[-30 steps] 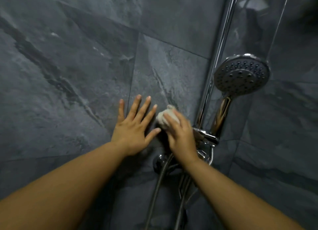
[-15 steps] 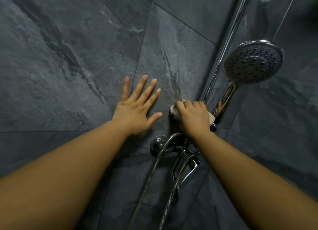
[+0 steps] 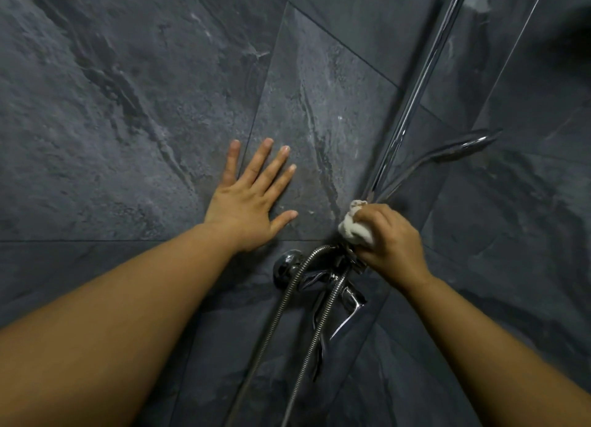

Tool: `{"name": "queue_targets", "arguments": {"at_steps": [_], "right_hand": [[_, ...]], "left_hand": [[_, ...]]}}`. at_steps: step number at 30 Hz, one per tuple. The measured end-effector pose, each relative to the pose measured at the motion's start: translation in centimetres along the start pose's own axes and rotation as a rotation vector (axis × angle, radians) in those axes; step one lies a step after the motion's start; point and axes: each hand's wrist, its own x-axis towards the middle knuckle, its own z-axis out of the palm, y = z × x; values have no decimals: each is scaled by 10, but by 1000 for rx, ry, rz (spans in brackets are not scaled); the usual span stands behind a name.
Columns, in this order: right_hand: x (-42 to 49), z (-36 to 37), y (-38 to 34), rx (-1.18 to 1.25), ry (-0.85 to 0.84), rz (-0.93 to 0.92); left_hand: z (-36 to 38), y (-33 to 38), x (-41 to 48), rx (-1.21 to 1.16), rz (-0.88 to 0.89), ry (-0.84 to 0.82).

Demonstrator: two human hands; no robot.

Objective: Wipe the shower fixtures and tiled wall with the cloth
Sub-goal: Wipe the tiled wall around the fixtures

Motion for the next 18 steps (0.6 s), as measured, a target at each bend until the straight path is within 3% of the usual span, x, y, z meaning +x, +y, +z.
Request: {"name": "queue_targets", "arguments": {"at_steps": [3,6,9,13,18], "right_hand": [[-3,-13,1,162,-1,159],[12,-12,-11,248,140,191],[30,4,-25,132,116,114],[23,26,-20,-239,-4,-5],[19,15,-20,-137,-12,82]], "left_hand": [[1,1,-1,9,-4,5],[1,2,0,20,-4,1],[1,1,0,18,-1,12],[3,1,0,16,9,13],[4,1,0,15,15,49]]}}
